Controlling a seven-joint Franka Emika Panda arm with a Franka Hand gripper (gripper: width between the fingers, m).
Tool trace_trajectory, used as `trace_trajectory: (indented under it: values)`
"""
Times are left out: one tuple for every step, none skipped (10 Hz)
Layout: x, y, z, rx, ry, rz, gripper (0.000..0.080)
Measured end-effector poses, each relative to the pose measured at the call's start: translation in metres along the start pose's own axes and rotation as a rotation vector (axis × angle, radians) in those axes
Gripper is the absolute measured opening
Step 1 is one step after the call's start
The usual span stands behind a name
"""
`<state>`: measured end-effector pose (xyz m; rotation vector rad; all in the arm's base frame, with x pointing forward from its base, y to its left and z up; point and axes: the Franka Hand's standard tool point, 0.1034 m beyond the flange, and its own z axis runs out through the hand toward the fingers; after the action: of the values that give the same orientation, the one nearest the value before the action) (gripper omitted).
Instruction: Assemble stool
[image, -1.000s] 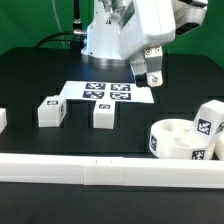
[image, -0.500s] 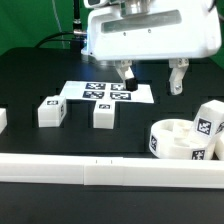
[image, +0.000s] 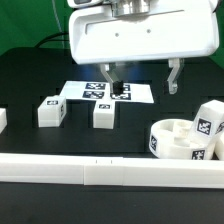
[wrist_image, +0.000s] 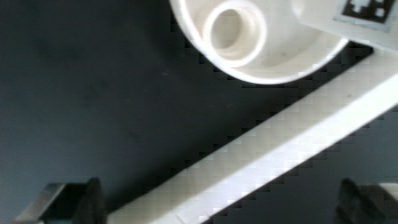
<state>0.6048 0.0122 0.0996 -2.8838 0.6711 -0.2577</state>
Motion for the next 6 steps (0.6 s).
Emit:
trace_trajectory:
  values:
    - [-0.001,0.004,0.004,-0.029,0.019,-0.159,0.0649]
    - [-0.006,0.007,0.008,-0.062,0.018,-0.309,0.0649]
    - [-0.007,0.011,0.009,-0.085,0.020,-0.442,0.0649]
    - [-0.005,0.020,0.009,-0.090,0.023,-0.482,0.0649]
    - [-0.005,0.020,0.009,-0.089,0.023,-0.460,0.0649]
    - [-0.006,0.020,0.010,-0.089,0.022,-0.461,0.0649]
